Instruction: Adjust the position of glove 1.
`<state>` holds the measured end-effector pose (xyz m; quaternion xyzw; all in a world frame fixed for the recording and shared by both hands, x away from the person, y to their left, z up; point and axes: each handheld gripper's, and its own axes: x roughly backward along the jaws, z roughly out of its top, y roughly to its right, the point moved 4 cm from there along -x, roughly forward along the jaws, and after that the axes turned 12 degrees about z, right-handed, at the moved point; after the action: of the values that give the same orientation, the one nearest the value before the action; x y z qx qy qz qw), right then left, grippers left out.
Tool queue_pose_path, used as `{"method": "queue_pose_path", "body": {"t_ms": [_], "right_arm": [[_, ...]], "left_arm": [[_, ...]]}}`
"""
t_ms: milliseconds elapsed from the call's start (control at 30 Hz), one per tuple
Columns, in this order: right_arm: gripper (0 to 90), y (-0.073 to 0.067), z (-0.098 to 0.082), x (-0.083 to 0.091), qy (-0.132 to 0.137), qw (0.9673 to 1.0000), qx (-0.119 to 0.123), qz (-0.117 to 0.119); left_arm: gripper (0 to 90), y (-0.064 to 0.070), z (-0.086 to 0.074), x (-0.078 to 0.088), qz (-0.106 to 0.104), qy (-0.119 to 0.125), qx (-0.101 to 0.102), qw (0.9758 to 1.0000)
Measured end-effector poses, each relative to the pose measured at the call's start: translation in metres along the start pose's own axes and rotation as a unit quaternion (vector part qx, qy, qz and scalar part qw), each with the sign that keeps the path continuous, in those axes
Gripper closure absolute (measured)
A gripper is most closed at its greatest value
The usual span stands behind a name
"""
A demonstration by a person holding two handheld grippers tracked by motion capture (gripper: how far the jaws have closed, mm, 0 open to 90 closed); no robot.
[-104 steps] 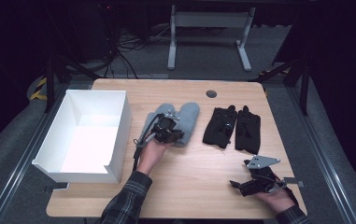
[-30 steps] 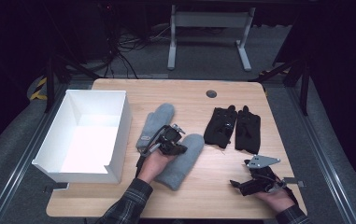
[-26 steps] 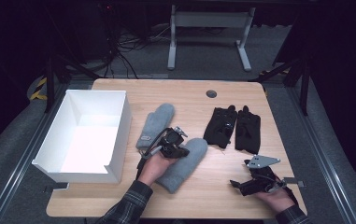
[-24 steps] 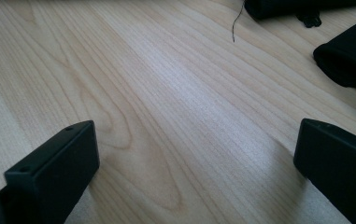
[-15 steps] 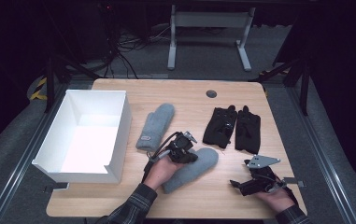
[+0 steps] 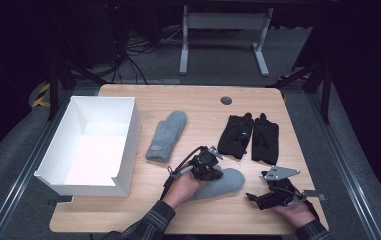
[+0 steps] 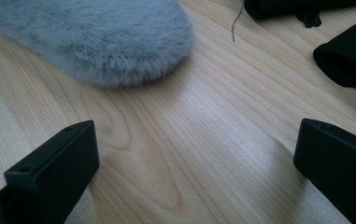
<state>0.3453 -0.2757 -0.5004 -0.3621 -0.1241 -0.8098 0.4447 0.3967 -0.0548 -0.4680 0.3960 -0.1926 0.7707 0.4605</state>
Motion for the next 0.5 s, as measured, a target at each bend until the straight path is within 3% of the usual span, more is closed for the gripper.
{"method": "queue_pose_path", "body": {"t_ms": [233,500], "right_arm": [[0.3,0.0,0.0,0.0,0.0,1.0,0.0,0.0],[0.3,0.0,0.0,0.0,0.0,1.0,0.0,0.0]], "left_arm": [[86.3,-0.006,-0.001,0.014,0.006,0.024,0.004,0.9997],[72.7,-0.033,-0.008,0.038,0.052,0.039,0.028,0.9975]]}}
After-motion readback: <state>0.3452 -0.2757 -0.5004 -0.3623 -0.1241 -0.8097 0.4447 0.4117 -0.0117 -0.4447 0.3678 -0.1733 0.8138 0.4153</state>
